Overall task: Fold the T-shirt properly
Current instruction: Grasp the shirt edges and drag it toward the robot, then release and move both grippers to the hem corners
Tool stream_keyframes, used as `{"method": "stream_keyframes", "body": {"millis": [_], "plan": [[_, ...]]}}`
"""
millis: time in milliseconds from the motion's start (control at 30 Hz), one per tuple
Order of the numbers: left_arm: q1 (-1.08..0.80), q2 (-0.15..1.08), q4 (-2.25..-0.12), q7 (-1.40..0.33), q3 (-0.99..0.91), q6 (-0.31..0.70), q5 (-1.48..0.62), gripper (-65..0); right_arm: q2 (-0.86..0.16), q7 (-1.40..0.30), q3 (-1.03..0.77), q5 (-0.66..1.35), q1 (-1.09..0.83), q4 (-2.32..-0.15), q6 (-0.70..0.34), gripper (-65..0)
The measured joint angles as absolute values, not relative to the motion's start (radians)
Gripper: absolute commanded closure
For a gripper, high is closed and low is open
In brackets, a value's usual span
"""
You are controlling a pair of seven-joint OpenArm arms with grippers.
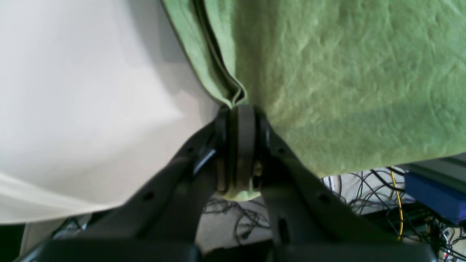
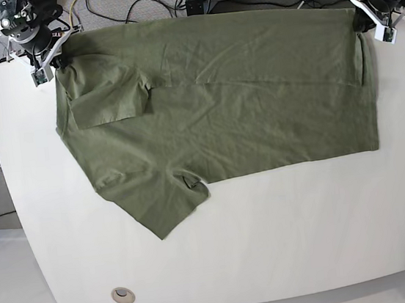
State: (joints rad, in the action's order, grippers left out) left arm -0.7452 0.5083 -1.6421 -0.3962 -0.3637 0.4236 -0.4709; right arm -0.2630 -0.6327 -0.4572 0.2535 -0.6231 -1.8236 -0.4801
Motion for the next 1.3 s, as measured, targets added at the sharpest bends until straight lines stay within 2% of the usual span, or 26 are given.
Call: {"method": "stream_keyframes", "body": {"millis": [167,233,300,367,400,467,500,667,767,933,1067,1133,1300], "plan": [[-0.741,0.508,-1.642,-0.396,-0.377,0.424,-0.471,0.0,-0.263,-0.635,-0.455,0.254,-0.616,-1.823,-0.480,0.0],[-0.742,0.508,-1.642,-0.396,-0.377,0.424,-0.471,-13.6,-0.263,-0.640,-0.452,0.249,-0.607,-1.823,-0.480,0.0],[-0.741,0.515,-1.642,-0.401,-0.377,0.424,-0.468,-31.0,-0.263,-0.640,-0.451,0.247,-0.605,-1.823,-0.480,0.0],[-0.739,0.530,-1.642,-0.456,-0.386,0.424,-0.471,-43.4,-0.263,-0.653,-0.452,0.247,-0.595,-1.823,-0.479,0.0],[-0.736,0.528,-1.642,-0.484,-0.406,0.424,-0.471,-47.1,-0.263,-0.663,-0.452,0.247,-0.587,-1.823,-0.480,0.0],[-0.738,0.527,-1.642,-0.518,-0.447,0.424,-0.469,-48.1,-0.263,-0.704,-0.453,0.247,-0.565,-1.823,-0.479,0.0],[-0.739,0.527,-1.642,-0.532,-0.467,0.424,-0.468,-48.1,-0.263,-0.712,-0.452,0.246,-0.564,-1.824,-0.479,-2.3],[-0.699,0.544,-1.681,-0.557,-0.562,0.421,-0.463,-48.1,-0.264,-0.732,-0.455,0.246,-0.576,-1.903,-0.479,-25.5],[-0.612,0.574,-1.702,-0.537,-0.555,0.432,-0.475,-48.1,-0.266,-0.735,-0.450,0.241,-0.550,-1.915,-0.480,-32.8],[-0.428,0.558,-1.692,-0.556,-0.501,0.432,-0.468,-48.1,-0.266,-0.736,-0.452,0.240,-0.515,-1.926,-0.481,-34.7],[-0.259,0.549,-1.654,-0.536,-0.415,0.428,-0.470,-48.1,-0.262,-0.742,-0.452,0.239,-0.413,-1.922,-0.479,-34.7],[-0.203,0.530,-1.607,-0.539,-0.377,0.432,-0.469,-48.1,-0.263,-0.738,-0.449,0.244,-0.355,-1.922,-0.485,-34.6],[-0.011,0.527,-1.396,-0.550,-0.272,0.421,-0.463,-48.1,-0.264,-0.852,-0.450,0.237,-0.199,-1.874,-0.485,-34.4]]}}
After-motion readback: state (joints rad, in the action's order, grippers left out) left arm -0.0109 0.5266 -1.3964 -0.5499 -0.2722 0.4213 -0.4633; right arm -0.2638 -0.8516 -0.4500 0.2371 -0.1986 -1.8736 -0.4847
